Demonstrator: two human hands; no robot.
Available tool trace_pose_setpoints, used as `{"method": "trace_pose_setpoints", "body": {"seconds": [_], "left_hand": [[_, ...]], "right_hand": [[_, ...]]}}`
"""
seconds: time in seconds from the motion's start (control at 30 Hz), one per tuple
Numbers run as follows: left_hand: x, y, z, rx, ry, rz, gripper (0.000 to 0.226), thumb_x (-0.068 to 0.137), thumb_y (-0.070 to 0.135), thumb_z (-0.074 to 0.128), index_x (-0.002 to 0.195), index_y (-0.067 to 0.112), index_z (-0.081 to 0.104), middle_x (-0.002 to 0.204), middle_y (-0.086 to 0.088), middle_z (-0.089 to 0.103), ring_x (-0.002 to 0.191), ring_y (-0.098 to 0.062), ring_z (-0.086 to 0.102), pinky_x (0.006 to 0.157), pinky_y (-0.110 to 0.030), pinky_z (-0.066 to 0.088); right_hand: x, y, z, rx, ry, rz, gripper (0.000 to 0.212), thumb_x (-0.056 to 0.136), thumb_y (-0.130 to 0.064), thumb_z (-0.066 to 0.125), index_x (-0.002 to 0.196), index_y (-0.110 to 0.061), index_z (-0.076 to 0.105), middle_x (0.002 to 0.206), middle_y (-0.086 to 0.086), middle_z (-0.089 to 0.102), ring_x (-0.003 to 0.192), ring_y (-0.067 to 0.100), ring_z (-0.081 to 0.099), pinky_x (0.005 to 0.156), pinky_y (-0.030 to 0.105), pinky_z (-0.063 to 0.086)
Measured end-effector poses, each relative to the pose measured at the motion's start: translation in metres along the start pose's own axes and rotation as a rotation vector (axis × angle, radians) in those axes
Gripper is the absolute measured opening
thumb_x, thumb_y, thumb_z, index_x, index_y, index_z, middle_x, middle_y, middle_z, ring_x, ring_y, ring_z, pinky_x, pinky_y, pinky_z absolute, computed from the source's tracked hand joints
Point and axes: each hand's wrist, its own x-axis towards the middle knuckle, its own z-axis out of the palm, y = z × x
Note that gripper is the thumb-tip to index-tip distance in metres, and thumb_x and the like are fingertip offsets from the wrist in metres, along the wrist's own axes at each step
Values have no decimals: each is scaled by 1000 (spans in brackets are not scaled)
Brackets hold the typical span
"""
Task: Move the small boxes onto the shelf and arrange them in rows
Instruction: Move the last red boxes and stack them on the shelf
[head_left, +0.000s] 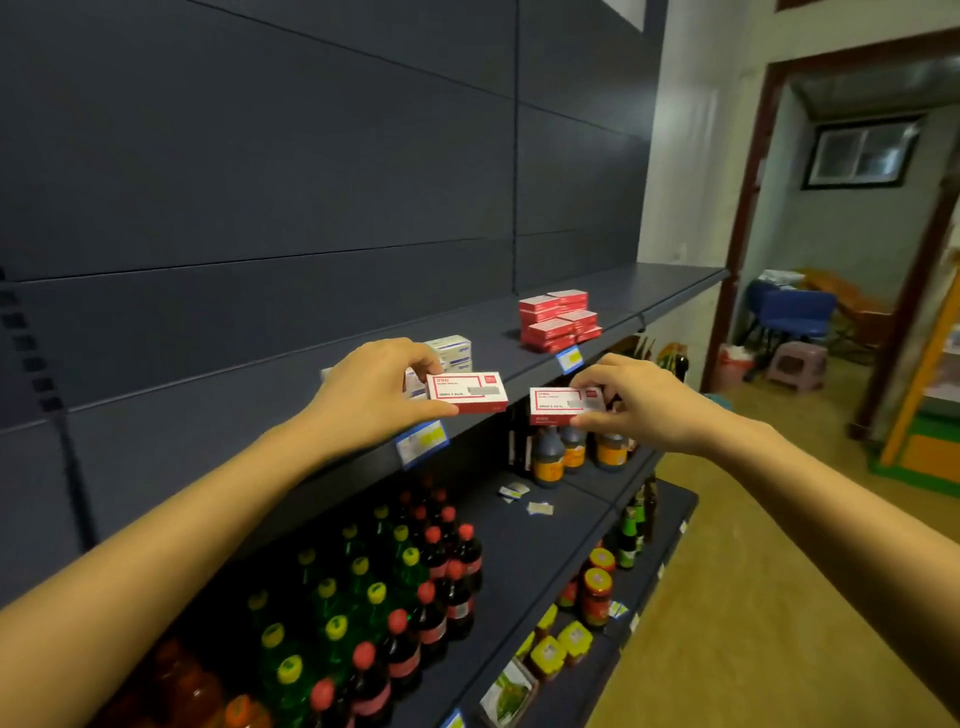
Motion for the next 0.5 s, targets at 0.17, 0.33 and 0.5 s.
{"method": "trace_pose_setpoints", "body": {"seconds": [0.17,0.33,0.5], "left_hand": [[77,11,41,27,4,34,39,71,47,71,100,22,63,102,7,65,68,0,44,58,-18,33],[142,20,76,51,11,7,42,71,50,69,101,21,61,105,6,65,72,-3,46,59,-17,35],[174,23,95,83,0,-81,44,72,50,69,102,19,61,108,4,65,85,-8,52,72,-29,46]], "right_hand": [[41,75,0,-34,-1,-12,45,83,-43,62,122,-21,54,115,0,53,93,13,49,76,29,43],[86,144,-3,-27,27,-20,45,84,-45,60,123,-22,54,116,1,55,94,13,49,74,26,39],[116,178,3,-9,19,-32,48,85,-45,59,126,-22,51,120,1,53,102,17,52,79,27,42]]}}
